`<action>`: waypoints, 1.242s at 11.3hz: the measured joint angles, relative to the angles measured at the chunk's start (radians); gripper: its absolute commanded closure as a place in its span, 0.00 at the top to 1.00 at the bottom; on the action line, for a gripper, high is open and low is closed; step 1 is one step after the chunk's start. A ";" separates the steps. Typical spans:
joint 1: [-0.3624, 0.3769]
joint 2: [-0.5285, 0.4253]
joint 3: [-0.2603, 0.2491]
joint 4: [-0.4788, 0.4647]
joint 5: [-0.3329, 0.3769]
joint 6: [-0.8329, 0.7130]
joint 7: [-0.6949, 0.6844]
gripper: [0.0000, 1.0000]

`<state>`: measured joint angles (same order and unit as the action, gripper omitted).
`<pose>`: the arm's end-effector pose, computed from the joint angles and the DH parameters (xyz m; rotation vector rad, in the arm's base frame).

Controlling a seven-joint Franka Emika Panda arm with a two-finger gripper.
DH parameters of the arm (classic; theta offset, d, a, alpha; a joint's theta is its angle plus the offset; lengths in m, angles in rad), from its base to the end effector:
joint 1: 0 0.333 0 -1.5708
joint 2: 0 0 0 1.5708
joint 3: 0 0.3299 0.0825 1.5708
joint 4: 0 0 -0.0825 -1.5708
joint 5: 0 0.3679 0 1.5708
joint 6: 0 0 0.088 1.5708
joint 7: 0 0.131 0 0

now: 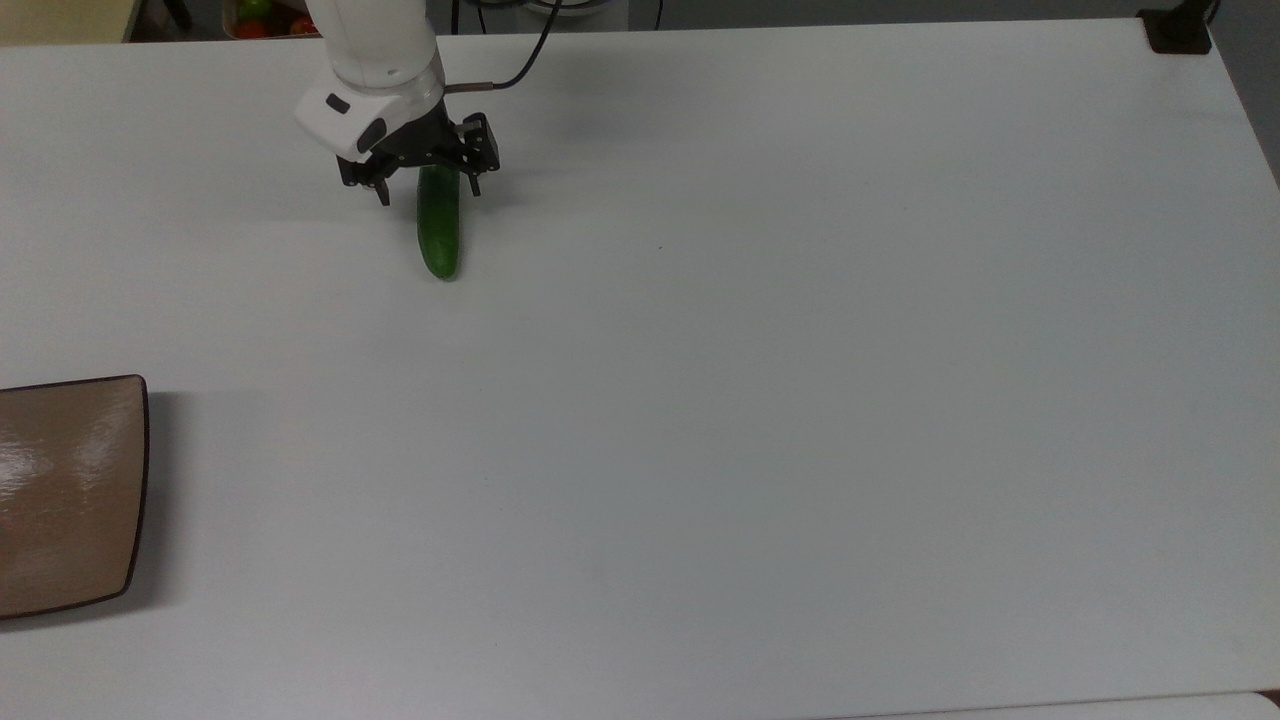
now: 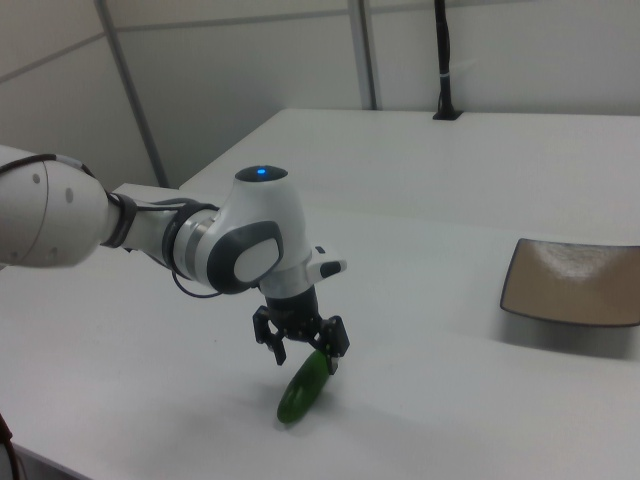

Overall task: Cucumber placed on a ceramic plate
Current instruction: 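Lower the gripper and close it around the cucumber's middle, then lift the cucumber off the table and carry it toward the plate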

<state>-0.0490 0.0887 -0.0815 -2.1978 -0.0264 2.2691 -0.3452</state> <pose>0.5243 -0.0697 0.3428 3.0979 0.3611 -0.0360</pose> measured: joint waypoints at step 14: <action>-0.005 0.031 0.000 -0.048 -0.021 0.066 0.000 0.09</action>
<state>-0.0541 0.1200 -0.0820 -2.2462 -0.0475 2.3350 -0.3452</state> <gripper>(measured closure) 0.542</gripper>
